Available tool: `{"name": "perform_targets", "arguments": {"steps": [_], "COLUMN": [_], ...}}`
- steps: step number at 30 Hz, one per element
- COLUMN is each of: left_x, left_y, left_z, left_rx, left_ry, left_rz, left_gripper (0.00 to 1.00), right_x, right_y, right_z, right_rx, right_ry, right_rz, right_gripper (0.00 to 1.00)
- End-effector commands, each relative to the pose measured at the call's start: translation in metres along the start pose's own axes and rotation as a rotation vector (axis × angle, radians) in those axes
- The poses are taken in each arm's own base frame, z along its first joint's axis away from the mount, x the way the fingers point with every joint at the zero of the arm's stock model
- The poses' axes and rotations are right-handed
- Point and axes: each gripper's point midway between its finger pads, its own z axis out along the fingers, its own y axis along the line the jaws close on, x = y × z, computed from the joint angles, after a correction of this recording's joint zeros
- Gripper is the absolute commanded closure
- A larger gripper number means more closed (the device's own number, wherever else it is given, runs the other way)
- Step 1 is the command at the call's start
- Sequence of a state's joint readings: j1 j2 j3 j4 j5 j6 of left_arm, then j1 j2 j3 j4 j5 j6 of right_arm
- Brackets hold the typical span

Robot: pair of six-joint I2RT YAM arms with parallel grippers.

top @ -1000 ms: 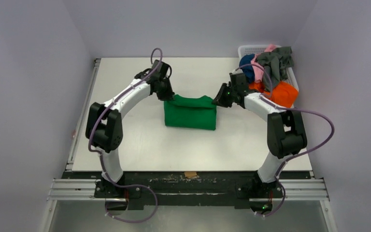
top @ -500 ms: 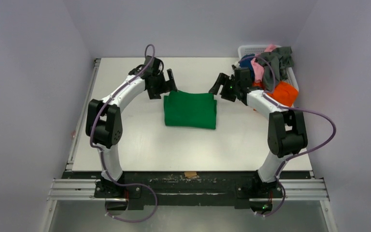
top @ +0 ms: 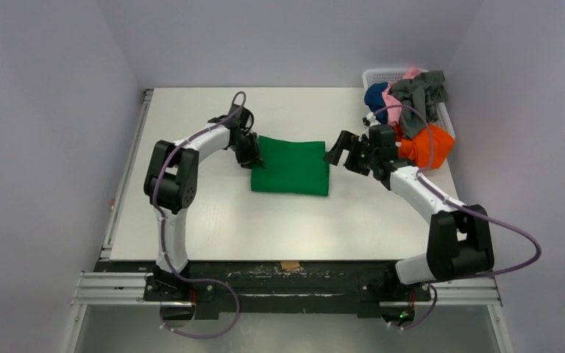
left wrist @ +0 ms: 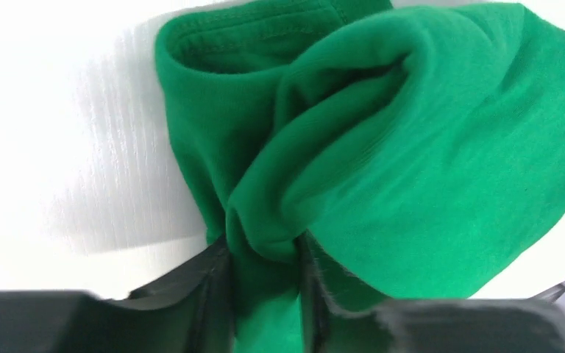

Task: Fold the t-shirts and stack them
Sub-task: Put the neatly folded tshirt into the corner of the board with the left arm

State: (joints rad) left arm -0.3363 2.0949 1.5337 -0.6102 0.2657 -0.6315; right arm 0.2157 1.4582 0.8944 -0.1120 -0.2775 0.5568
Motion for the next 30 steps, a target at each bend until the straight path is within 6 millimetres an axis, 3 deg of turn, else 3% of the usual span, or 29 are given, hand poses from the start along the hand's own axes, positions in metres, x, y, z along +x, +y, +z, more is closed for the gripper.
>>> {"name": "perform_targets", "arguments": {"steps": [1, 3, 4, 6, 12, 17, 22, 30], "left_x": [-0.003, -0.005, -0.009, -0.02, -0.083, -0.135, -0.184, -0.255], "left_y": [-0.002, -0.001, 0.0, 0.008, 0.031, 0.08, 0.127, 0.199], "left_z": [0.012, 0.011, 0.008, -0.005, -0.058, -0.093, -0.126, -0.154], "left_rx": [-0.006, -0.033, -0.055, -0.132, -0.377, -0.605, -0.635, -0.665], "left_ry": [0.005, -0.001, -0.017, -0.057, -0.223, -0.305, -0.399, -0.521], "left_rz": [0.017, 0.025, 0.03, 0.047, 0.199, 0.282, 0.227, 0.134], "left_gripper": [0.8, 0.98, 1.0, 1.0, 1.0, 1.0, 1.0, 1.0], "right_x": [-0.018, -0.02, -0.019, -0.019, -0.022, -0.026, -0.029, -0.032], "right_y": [0.011, 0.013, 0.014, 0.015, 0.012, 0.006, 0.005, -0.004], "right_z": [-0.028, -0.036, -0.039, -0.045, -0.056, -0.062, -0.065, -0.067], "right_rx": [-0.009, -0.013, -0.015, -0.017, 0.005, 0.04, 0.044, 0.089], "right_ry": [-0.102, -0.119, -0.124, -0.133, -0.164, -0.198, -0.225, -0.25], "right_rz": [-0.052, -0.064, -0.07, -0.082, -0.117, -0.131, -0.139, -0.137], "right_gripper": [0.07, 0.07, 0.07, 0.06, 0.06, 0.06, 0.06, 0.06]}}
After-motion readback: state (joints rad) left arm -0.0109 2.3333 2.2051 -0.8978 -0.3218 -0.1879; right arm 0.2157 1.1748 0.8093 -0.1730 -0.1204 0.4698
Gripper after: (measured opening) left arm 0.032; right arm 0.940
